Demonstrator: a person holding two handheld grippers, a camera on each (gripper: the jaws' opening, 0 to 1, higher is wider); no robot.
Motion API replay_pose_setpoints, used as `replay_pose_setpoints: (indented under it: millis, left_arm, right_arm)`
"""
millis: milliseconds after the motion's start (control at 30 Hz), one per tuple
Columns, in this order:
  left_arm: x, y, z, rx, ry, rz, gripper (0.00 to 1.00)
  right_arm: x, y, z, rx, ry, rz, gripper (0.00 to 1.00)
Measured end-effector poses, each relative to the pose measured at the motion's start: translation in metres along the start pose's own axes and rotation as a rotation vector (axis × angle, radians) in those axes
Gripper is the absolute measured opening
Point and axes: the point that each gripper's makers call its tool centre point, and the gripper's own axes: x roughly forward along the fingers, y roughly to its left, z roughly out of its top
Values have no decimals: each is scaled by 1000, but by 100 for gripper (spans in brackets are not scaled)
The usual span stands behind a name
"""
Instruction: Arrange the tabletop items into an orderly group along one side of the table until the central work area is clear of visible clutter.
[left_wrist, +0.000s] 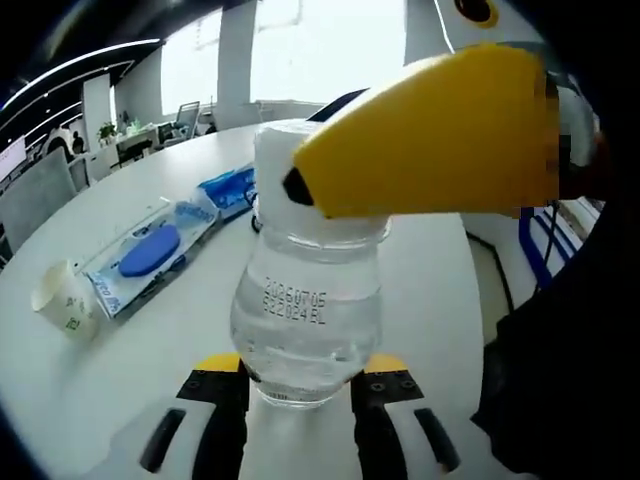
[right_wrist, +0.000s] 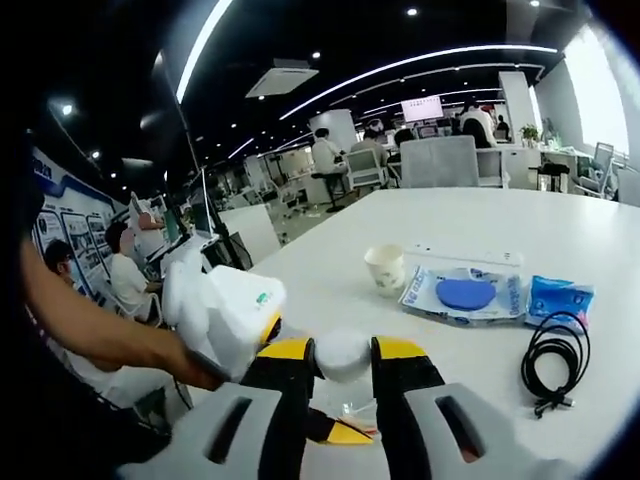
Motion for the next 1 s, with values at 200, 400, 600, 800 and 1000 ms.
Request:
replay_pose_setpoints:
  millis: [200,400,600,800,1000]
  left_arm:
    - [-6,-3,0,15,-30,11,38]
    - [-18,-1,-1,14,-31,41,35]
    - [-35,0,4,-32,-56,53,39]
    - [-52,0,17,-53,-92,81,44]
    - [-67,-2,39,-65,-136,87,45]
  right_arm:
    - [-1,0,-1,58,-12,15,19]
    - [-9,-5,6,50,-57,-2,39]
    - [-22,-8,12,29,-87,-4,57]
    - [-35,-20,12,18,-95,-31,70]
    - [-50,-33,10,-15,-93,-67,82]
